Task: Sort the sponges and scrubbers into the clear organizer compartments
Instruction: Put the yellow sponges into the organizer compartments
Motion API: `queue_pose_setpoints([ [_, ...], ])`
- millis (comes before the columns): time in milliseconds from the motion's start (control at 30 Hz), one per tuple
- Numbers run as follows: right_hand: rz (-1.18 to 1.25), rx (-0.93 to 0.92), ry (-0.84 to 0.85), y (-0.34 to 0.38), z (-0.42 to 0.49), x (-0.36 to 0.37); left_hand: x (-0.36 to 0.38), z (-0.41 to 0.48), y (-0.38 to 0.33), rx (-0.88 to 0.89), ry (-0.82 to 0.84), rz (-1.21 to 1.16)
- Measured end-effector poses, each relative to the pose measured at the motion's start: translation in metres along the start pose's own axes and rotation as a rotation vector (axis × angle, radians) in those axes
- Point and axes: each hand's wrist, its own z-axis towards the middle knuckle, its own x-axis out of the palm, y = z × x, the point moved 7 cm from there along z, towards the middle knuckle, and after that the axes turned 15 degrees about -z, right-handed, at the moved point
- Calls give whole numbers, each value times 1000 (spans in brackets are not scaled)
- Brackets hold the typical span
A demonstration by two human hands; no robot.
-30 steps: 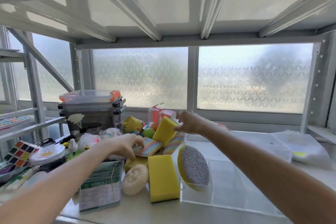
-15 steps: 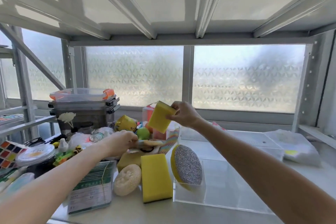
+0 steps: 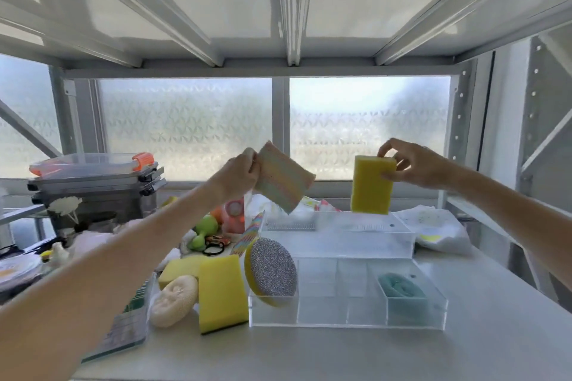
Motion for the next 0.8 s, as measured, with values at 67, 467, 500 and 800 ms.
queue_pose_setpoints([
  [67,8,8,37,-16,-7,10,40,1,-1,-33,86,20],
  [467,-354,-124,184,45,5,90,60,5,29,-269,206,71],
  [500,-327,-150,77,59,6,82,42,1,36,-292,175,117],
  [800,-233,-482,266,244,31,132,-7,-144,69,-507,665,364],
])
